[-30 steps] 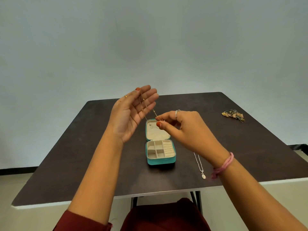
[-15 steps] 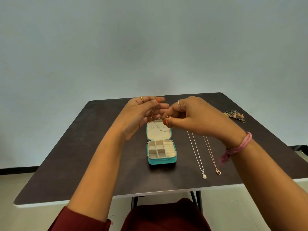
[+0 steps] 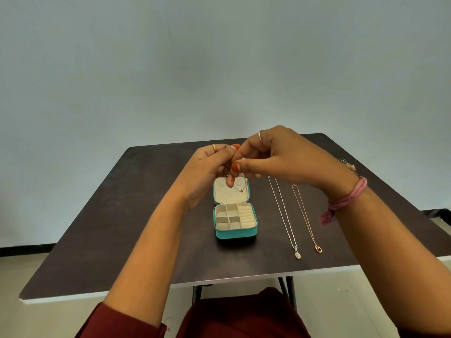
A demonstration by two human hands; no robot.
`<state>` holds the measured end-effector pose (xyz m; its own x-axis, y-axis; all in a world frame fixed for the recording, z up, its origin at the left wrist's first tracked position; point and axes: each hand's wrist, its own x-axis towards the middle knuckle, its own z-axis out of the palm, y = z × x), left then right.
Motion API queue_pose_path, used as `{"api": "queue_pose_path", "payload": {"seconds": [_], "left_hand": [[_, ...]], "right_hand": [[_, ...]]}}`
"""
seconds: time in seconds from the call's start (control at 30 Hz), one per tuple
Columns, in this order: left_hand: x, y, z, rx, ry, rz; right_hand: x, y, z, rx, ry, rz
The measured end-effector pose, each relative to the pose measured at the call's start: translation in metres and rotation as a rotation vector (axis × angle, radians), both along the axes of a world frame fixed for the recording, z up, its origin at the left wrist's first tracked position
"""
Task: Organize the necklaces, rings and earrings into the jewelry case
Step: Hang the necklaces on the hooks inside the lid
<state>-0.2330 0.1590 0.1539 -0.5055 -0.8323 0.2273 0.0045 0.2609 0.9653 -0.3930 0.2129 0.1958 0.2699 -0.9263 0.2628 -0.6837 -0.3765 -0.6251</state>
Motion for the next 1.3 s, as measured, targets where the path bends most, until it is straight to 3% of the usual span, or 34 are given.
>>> {"api": "queue_pose_path", "payload": {"seconds": [0.07, 0.27, 0.5, 0.6, 0.7, 0.83, 0.97, 1.13, 1.3], "left_hand": [[-0.001, 0.002, -0.001, 0.008, 0.028, 0.013], [-0.005, 0.009, -0.01, 0.279, 0.225, -0.037], [-0.001, 0.007, -0.026, 0.494, 0.418, -0.301], [-0.001, 0.005, -0.031, 0.51, 0.482, -0.403], [-0.004, -0.001, -0.035, 0.509, 0.592, -0.495], [-0.01, -0.005, -0.038, 0.483, 0.648, -0.433], [-0.015, -0.004, -0.041, 0.495, 0.609, -0.273], [-0.012, -0.006, -0.048, 0.523, 0.488, -0.182], [-0.009, -0.008, -0.051, 0.557, 0.464, -0.129]], "right_hand": [[0.0, -0.001, 0.0, -0.008, -0.034, 0.011], [0.004, -0.005, -0.002, -0.047, -0.075, 0.042], [-0.002, -0.015, -0.002, -0.038, -0.245, 0.064], [-0.007, -0.02, -0.009, -0.043, -0.388, -0.022], [-0.007, -0.021, -0.022, 0.051, -0.655, -0.109], [-0.001, -0.013, -0.05, 0.244, -0.887, -0.133], [0.007, -0.005, -0.075, 0.297, -0.917, -0.101], [0.017, -0.009, -0.087, 0.137, -0.922, -0.237], [0.022, -0.012, -0.09, 0.003, -0.715, -0.326]]}}
